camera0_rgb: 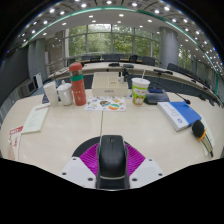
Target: Arrange mouse
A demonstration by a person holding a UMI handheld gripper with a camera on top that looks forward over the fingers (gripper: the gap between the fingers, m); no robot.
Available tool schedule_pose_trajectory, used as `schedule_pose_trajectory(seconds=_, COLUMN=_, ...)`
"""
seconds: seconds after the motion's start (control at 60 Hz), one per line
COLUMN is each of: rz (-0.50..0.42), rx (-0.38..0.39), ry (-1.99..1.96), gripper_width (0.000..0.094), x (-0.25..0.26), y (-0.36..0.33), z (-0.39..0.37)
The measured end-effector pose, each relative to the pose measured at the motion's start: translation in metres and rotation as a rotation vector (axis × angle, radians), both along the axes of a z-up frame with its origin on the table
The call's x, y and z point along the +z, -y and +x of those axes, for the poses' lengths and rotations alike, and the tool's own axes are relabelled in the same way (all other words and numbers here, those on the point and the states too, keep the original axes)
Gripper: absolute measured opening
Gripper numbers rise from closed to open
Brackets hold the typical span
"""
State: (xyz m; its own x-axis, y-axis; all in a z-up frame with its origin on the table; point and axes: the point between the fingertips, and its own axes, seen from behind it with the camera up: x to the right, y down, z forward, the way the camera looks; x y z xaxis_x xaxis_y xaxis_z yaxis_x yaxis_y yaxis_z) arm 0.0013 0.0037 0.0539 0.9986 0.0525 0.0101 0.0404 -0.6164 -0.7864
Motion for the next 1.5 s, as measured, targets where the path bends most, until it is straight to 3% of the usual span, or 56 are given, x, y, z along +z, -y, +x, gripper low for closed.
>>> schedule_pose_trajectory(seconds=0.117, rz=-0.040, rx=-0.001, ry=0.020, gripper_width=0.0345, x=-0.040, y=-0.002, z=-0.012)
schedule_pose_trajectory(seconds=0.217, rz=-0.096, rx=-0.007, ry=0.005, gripper_width=0.0424, x=-0.066, y=0.000, z=-0.014)
schedule_pose_trajectory(seconds=0.3, rz=-0.079, rx=-0.010, ry=0.007, gripper_width=0.0487, x=-0.064, y=0.000, z=-0.012)
schedule_pose_trajectory(seconds=0.333, rz=-0.094, rx=-0.007, ry=0.003, gripper_width=0.0564, x=-0.062, y=0.004, z=-0.012)
schedule_pose_trajectory(seconds=0.4, rz=-0.092, rx=-0.007, ry=-0.017, gripper_width=0.0857, x=-0.048, y=0.013, z=-0.013)
schedule_pose_trajectory(seconds=0.617, rz=-0.015, rx=-0.035, ry=0.031, gripper_width=0.0862, x=0.042, y=0.071, z=0.002)
schedule_pose_trajectory(seconds=0.917, rz=0.054, rx=-0.051, ry=0.054, gripper_width=0.0860, x=0.144, y=0.221, z=-0.002)
schedule_pose_trajectory(seconds=1.2, rz=0.051, rx=-0.046, ry=0.025, gripper_width=0.0859, x=0.166, y=0.342, z=-0.021)
schedule_pose_trajectory(seconds=1.5, rz=0.073, rx=-0.031, ry=0.012, gripper_width=0.0857, x=0.177, y=0.366, z=-0.028)
